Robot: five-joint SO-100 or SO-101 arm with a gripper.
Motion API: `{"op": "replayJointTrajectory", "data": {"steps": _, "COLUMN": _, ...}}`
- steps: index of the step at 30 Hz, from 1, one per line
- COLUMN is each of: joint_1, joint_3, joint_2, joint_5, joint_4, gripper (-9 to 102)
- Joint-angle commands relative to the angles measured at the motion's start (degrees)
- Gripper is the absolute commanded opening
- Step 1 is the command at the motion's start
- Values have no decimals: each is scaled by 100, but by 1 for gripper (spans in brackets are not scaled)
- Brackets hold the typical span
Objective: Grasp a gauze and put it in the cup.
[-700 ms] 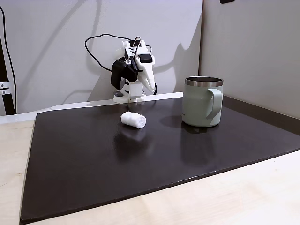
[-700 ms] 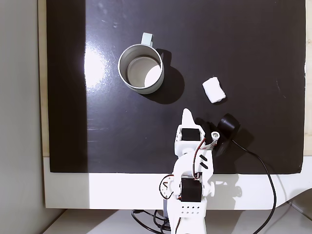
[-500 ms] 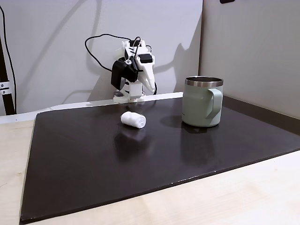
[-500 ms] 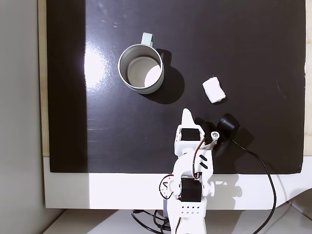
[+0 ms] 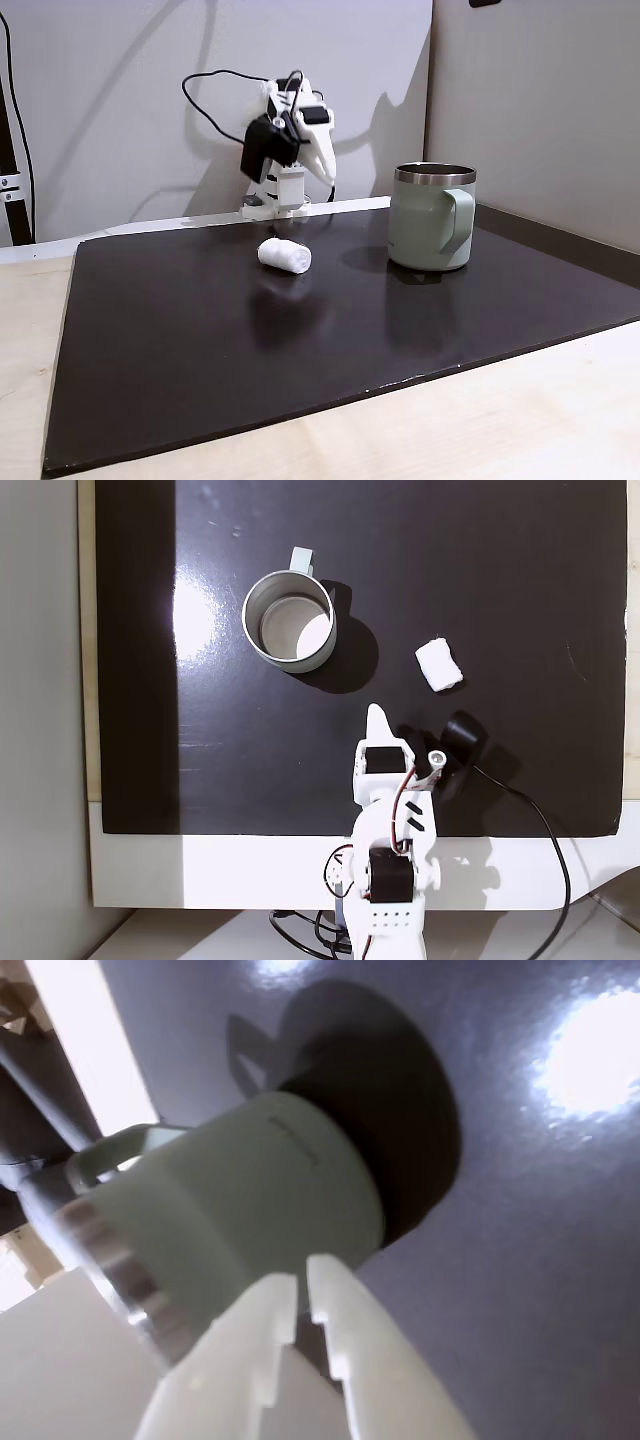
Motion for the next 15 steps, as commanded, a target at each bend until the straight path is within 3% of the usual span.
{"op": "replayJointTrajectory", "data": {"steps": 1, "joint_1": 114, "joint_3": -870, "joint_2": -308, "joint_5": 9, "joint_4": 105, "gripper": 0}}
{"op": "replayJointTrajectory", "data": {"steps": 15, "joint_1": 272, "joint_3": -4386, "joint_2": -3217, "joint_5": 589, "joint_4": 1090, "gripper": 0}}
